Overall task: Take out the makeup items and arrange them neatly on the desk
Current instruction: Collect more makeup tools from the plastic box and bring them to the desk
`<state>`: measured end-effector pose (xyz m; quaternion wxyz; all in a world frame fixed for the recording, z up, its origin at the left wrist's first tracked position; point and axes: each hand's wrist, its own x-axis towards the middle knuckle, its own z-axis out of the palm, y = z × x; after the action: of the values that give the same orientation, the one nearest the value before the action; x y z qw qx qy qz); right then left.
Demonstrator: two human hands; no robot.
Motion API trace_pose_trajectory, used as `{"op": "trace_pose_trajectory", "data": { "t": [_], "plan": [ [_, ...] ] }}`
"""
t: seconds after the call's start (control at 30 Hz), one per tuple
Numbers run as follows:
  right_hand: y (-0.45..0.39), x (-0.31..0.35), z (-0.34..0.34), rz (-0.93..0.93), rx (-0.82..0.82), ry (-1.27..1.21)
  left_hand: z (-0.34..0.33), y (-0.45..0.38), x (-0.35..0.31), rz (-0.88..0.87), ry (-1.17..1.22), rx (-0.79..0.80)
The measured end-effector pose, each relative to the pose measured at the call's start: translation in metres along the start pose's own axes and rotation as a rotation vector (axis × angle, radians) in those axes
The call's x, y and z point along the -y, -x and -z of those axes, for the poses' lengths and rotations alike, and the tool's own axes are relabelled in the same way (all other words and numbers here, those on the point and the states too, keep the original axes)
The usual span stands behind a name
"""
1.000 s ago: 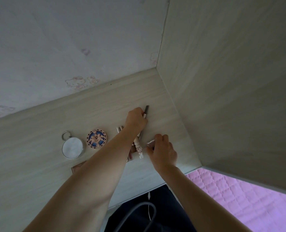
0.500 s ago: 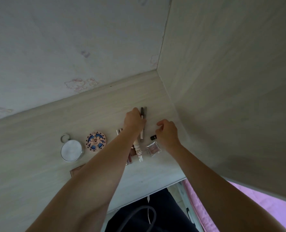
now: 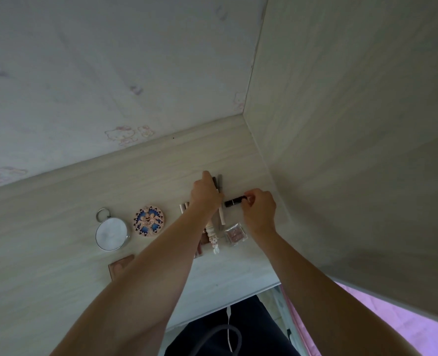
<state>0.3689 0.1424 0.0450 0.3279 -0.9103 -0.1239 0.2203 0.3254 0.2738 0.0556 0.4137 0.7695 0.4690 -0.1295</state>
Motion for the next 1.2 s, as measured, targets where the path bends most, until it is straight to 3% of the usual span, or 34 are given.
{"op": "trace_pose_trajectory", "data": {
  "t": [0.23,0.43,0.57,0.83,0.97,1.2],
  "plan": [
    [0.007,0.002,0.003,0.225,0.129,0.327,-0.001,0.005,0.006,-0.062,-0.047,-0.013],
    [-0.005,0.002,0.003,0.343,0.129,0.446,-0.003,0.003,0.008,-0.096,-0.117,-0.025],
    [-0.012,-0.002,-0.004,0.445,0.221,0.456,-0.004,0.0,0.01,-0.13,-0.172,-0.061],
    [-0.008,0.0,-0.006,0.382,0.285,0.39,0.007,0.006,0.013,-0.167,-0.195,-0.076],
    [0.004,0.003,0.008,0.321,0.288,0.3,0.015,0.016,0.018,-0.258,-0.246,-0.058],
    [0.036,0.002,0.023,0.274,0.203,0.349,0.02,0.045,0.032,-0.478,-0.38,-0.119]
  ]
}}
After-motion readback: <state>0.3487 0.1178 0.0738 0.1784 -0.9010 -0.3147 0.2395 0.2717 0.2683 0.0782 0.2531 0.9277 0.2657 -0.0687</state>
